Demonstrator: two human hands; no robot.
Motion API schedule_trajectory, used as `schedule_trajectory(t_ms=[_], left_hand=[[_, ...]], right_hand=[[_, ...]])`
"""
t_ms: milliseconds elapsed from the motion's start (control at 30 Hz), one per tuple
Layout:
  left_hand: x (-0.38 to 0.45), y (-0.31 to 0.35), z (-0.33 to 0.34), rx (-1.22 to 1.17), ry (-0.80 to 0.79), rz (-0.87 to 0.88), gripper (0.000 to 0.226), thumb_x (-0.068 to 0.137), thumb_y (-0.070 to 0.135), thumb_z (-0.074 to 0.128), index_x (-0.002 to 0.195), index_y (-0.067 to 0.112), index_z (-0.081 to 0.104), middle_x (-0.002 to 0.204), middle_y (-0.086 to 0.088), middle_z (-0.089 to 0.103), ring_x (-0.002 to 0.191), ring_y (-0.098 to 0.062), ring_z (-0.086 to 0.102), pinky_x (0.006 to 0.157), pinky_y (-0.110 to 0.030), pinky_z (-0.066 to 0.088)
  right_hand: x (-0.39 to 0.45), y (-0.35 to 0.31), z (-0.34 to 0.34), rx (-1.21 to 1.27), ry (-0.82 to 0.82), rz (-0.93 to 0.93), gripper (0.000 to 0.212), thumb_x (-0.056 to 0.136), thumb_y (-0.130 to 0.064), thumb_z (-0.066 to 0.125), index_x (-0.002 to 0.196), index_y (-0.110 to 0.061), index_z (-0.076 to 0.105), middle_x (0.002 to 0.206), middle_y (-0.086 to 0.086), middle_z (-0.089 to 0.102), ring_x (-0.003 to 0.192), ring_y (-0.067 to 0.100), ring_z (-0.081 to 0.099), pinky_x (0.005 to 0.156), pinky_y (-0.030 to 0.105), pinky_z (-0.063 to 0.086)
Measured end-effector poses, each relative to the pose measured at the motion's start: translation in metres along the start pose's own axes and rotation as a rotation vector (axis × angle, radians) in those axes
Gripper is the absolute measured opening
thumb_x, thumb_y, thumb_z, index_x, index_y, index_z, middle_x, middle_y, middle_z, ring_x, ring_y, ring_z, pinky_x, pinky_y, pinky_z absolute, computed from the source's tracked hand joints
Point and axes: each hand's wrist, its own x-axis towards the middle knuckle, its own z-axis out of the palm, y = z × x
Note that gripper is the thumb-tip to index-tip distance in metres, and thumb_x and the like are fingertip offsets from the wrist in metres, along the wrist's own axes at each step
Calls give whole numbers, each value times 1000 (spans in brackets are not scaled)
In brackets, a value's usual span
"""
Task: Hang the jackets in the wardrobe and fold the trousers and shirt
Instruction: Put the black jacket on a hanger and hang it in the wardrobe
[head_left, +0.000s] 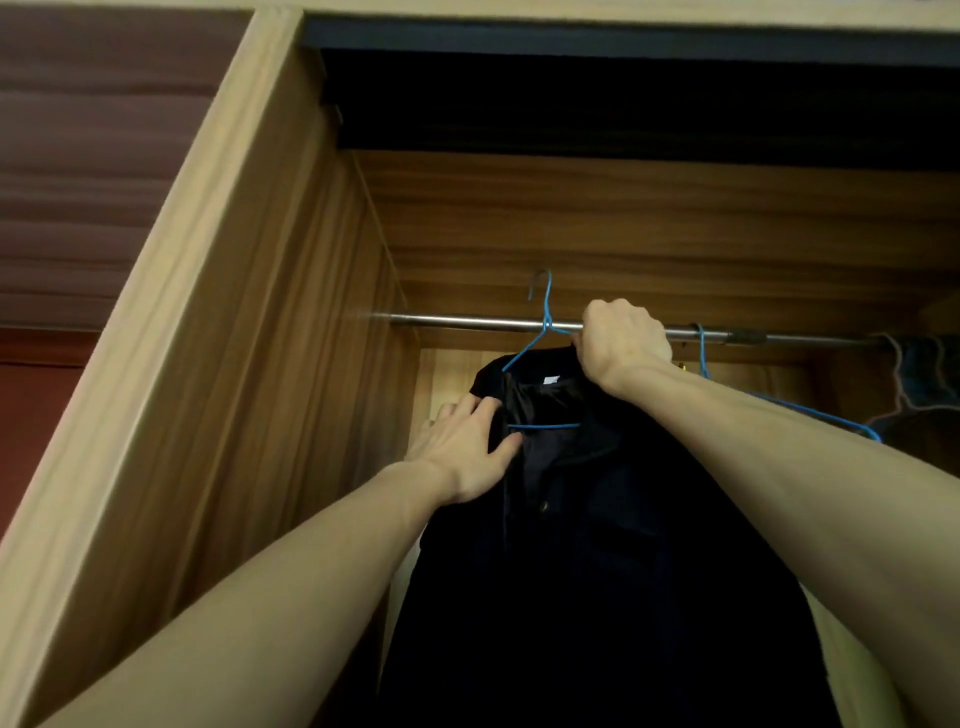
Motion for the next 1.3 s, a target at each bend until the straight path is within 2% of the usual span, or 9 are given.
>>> schedule_trajectory(t_ms=[200, 467, 633, 767, 867, 967, 1067, 1133, 1300], left_hand=[[5, -8, -1, 109, 126, -8, 46, 106, 54, 36, 133, 21, 55, 129, -3, 61, 122, -28, 56, 103, -45, 43], [-6, -23, 2, 60, 165, -47, 46, 108, 51, 36, 128, 17, 59, 126, -3, 64, 116, -26, 58, 91, -41, 44], [-15, -17, 4, 23, 187, -44, 41, 108, 50, 38, 124, 19, 59, 121, -1, 65, 112, -25, 59, 81, -37, 42], [-26, -9, 5, -27, 187, -29, 38, 107, 51, 37, 119, 22, 60, 119, 3, 65, 111, -22, 59, 84, -40, 50], [-38, -2, 9, -97, 195, -58, 36, 107, 51, 38, 117, 24, 60, 119, 4, 65, 112, -22, 58, 86, -40, 50], [-54, 7, 10, -192, 212, -79, 33, 107, 50, 39, 117, 27, 61, 117, 6, 65, 111, -20, 60, 90, -43, 52], [-73, 17, 10, -218, 198, -37, 34, 107, 51, 39, 120, 30, 61, 118, 10, 64, 112, -16, 60, 91, -43, 53], [-84, 23, 10, -221, 184, -13, 33, 107, 52, 39, 121, 31, 61, 117, 12, 63, 111, -13, 60, 90, -43, 53], [-120, 44, 5, -238, 213, -50, 32, 106, 51, 41, 121, 32, 61, 116, 13, 63, 109, -12, 60, 86, -37, 48]], right_hand=[[10, -25, 27, -4, -54, 54, 28, 95, -11, 62, 123, -9, 66, 125, 14, 67, 118, 39, 65, 82, 41, 50], [-8, -26, 50, 14, -125, 77, 19, 100, -17, 64, 117, -11, 67, 119, 13, 69, 112, 37, 67, 74, 36, 42], [-17, -24, 47, 64, -113, 85, 7, 101, -20, 61, 104, -14, 64, 116, 11, 69, 107, 36, 67, 73, 36, 41], [-18, -28, 30, 171, -254, 163, 27, 99, -45, 62, 109, -20, 64, 121, 7, 68, 115, 32, 65, 76, 35, 40], [-27, -24, 20, 171, -364, 123, 37, 97, -59, 59, 110, -24, 61, 117, 5, 64, 118, 31, 63, 79, 36, 38], [-46, -12, 9, 140, -389, 56, 49, 97, -60, 59, 126, -21, 61, 126, 6, 65, 119, 32, 63, 81, 36, 38], [-71, 2, 1, 170, -348, -35, 49, 98, -54, 59, 132, -20, 53, 128, 8, 65, 117, 34, 62, 80, 37, 41], [-90, 11, -3, 234, -305, -87, 51, 99, -52, 59, 139, -21, 50, 132, 7, 62, 124, 33, 56, 85, 40, 43], [-152, 33, -7, 476, -173, -159, 65, 101, -40, 60, 158, -21, 36, 161, 0, 38, 146, 25, 36, 117, 40, 37]])
